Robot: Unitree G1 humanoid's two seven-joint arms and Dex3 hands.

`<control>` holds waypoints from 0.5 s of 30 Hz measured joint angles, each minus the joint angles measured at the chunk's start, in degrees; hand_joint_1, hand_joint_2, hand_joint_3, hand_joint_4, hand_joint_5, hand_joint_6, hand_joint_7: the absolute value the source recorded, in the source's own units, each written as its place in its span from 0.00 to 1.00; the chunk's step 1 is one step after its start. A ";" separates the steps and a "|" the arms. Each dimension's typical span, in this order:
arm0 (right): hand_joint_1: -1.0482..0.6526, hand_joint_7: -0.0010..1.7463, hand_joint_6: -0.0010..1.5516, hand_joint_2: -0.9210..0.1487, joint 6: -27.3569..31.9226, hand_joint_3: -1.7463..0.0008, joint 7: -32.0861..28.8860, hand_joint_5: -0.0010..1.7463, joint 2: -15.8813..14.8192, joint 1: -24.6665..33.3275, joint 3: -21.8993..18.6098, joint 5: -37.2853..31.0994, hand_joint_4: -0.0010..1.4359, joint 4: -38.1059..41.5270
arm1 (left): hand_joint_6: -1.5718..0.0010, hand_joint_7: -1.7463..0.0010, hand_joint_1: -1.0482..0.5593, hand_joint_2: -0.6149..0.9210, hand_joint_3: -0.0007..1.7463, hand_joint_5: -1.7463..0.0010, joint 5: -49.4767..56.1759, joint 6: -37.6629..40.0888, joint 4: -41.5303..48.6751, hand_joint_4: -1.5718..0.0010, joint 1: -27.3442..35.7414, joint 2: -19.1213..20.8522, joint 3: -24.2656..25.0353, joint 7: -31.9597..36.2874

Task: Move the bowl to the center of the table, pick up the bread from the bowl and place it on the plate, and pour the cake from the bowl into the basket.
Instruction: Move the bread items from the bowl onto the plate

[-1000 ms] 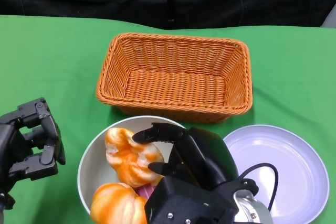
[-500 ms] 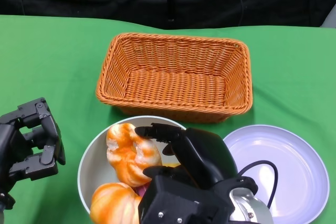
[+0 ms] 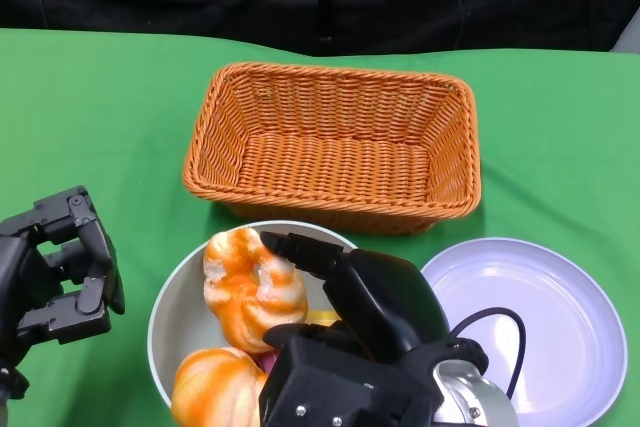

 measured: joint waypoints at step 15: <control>0.22 0.00 0.27 0.00 0.01 0.90 0.68 0.01 -0.27 0.00 0.35 0.05 0.26 0.01 | 0.47 0.05 0.68 0.69 0.82 0.00 0.10 0.00 -0.56 0.39 0.00 0.00 -0.09 0.28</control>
